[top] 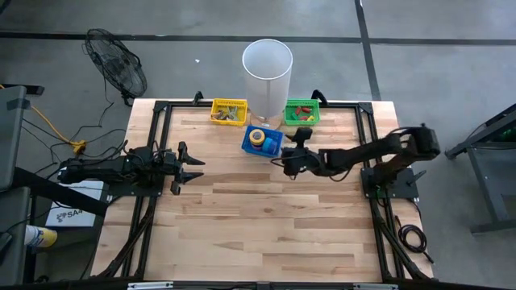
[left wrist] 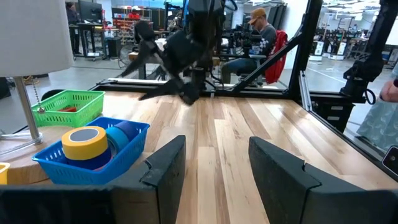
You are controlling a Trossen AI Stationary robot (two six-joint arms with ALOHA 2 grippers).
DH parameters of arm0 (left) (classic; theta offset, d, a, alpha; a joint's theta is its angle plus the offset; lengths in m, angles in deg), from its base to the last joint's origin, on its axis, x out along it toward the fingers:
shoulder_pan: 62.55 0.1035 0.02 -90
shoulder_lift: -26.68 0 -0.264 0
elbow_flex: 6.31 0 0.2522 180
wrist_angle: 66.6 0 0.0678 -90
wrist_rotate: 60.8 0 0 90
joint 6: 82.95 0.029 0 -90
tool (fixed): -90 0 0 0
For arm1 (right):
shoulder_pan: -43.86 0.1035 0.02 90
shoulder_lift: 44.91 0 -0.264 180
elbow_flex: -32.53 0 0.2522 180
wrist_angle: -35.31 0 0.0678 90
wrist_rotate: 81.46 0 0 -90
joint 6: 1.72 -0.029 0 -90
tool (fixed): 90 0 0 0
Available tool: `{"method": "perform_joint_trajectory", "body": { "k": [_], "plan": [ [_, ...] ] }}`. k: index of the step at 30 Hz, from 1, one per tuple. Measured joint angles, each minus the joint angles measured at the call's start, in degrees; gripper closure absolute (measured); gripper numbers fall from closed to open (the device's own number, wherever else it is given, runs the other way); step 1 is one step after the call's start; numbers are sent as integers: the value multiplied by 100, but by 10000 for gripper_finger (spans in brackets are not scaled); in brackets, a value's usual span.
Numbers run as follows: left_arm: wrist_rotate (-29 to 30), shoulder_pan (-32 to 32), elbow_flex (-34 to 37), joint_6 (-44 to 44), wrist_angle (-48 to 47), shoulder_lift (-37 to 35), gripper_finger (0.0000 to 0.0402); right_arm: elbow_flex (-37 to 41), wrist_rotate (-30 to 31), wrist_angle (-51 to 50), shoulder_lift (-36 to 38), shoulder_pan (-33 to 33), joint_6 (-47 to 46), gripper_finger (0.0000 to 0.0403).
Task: Pick and place Stapler, Stapler remover, tape
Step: Return to Home Position
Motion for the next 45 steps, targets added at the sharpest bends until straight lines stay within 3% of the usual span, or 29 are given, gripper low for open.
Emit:
{"method": "perform_joint_trajectory", "body": {
  "k": [7,10,19,25,34,45],
  "plan": [
    [1,-1,0,0,0,-1,227,17,-2243,-1419,1038,-181,-2123,151],
    [-1,-1,0,0,0,0,227,342,-2760,-1330,1456,-225,-2557,151],
    [-1,1,-2,0,0,1,227,2510,-2632,815,2965,-165,-3259,151],
    [0,0,0,0,0,1,227,3403,-2847,1725,3900,-164,-3385,151],
    [-1,-1,0,0,0,-1,227,4097,-3269,1800,5051,-177,-3543,151],
    [-1,1,0,0,0,-1,227,4093,-3673,1067,5954,-177,-3345,151]
  ]
}}
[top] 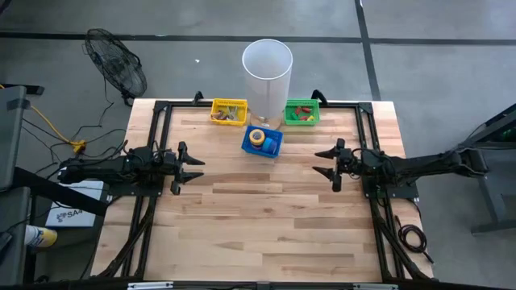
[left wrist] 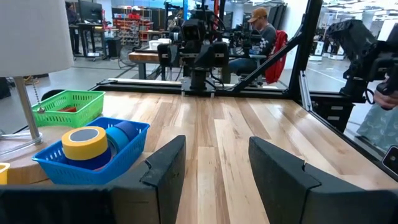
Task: Pick and place Stapler, Stapler remover, tape
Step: Return to Home Position
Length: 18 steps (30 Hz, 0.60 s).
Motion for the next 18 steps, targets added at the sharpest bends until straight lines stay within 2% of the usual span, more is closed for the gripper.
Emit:
{"method": "perform_joint_trajectory", "body": {
  "k": [5,18],
  "plan": [
    [0,-1,-1,0,-1,0,227,0,-19,-808,536,0,-44,151],
    [1,-2,0,0,0,0,227,0,-457,-1997,1846,0,32,151]
  ]
}}
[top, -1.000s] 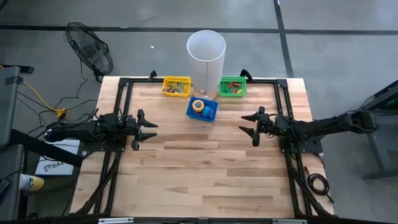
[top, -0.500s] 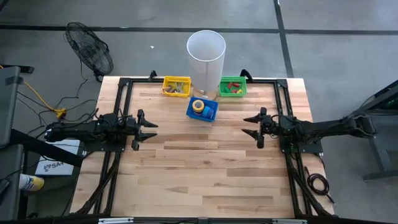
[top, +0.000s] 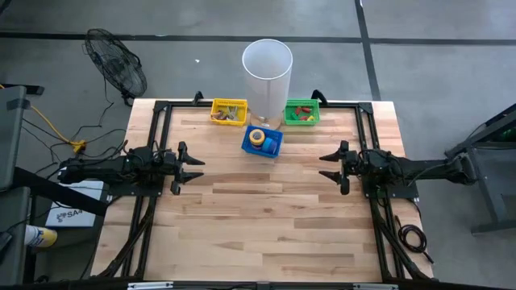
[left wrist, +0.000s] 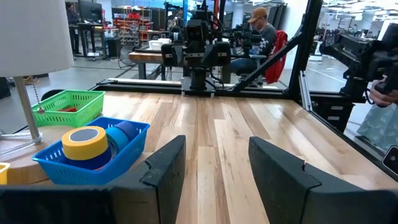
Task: Pick and place Stapler, Stapler remover, tape
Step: Return to Home Position
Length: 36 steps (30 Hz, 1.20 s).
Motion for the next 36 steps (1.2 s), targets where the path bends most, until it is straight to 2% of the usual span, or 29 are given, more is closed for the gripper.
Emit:
{"method": "perform_joint_trajectory", "body": {
  "k": [7,12,36],
  "plan": [
    [-1,0,0,0,-2,0,227,-7,-402,-364,504,0,-177,151],
    [-1,1,0,0,-1,0,227,-9,-470,-392,678,0,-194,151],
    [-1,2,0,0,-1,2,227,-2,-357,-338,669,0,-454,151]
  ]
}}
